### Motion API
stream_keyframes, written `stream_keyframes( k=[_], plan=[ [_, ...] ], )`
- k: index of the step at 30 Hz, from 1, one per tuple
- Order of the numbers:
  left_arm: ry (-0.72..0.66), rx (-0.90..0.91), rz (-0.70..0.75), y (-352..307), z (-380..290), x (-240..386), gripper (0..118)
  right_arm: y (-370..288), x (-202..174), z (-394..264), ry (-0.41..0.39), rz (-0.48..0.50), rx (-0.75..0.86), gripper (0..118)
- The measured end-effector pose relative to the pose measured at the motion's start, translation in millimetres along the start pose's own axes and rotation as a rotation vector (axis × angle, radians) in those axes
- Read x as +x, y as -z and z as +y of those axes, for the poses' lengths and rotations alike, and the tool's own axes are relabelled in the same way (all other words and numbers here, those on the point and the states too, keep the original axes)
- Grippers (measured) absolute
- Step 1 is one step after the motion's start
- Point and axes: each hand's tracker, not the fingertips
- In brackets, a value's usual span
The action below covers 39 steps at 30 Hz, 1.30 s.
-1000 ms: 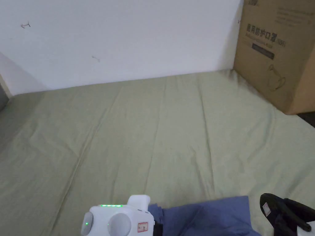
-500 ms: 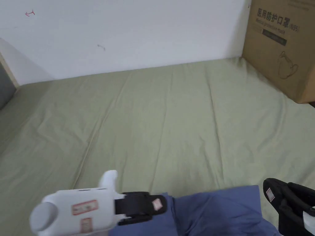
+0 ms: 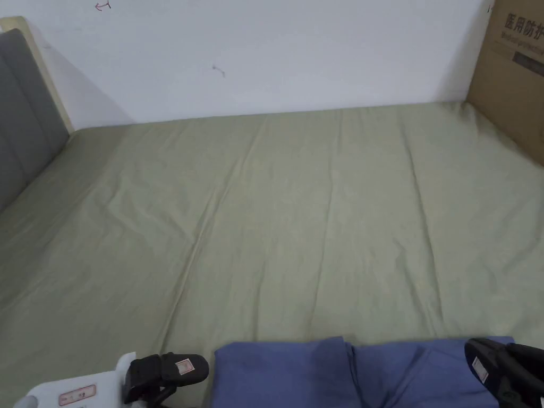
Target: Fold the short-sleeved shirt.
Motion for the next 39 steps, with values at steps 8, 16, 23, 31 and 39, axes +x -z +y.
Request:
stream_keyframes(
  k=[8, 16, 23, 31, 39],
  plan=[
    [0.124, -0.092, -0.001, 76, 22, 9, 42, 8, -29, 7, -0.078, 0.077, -0.024, 0],
    [0.445, -0.053, 0.459, 65, -7, 80, 7, -4, 3, 14, 0.183, 0.116, 0.054, 0],
    [0.741, 0.147, 1.193, -1, -43, 157, 7, -17, 48, -2, 0.312, 0.000, 0.111, 0],
    [0.361, 0.083, 0.652, 96, -49, 158, 8, -43, 76, -23, 0.355, -0.063, 0.110, 0],
    [0.407, -0.003, 0.436, 172, -47, 164, 110, -61, 95, -32, 0.371, -0.093, 0.093, 0]
  ],
)
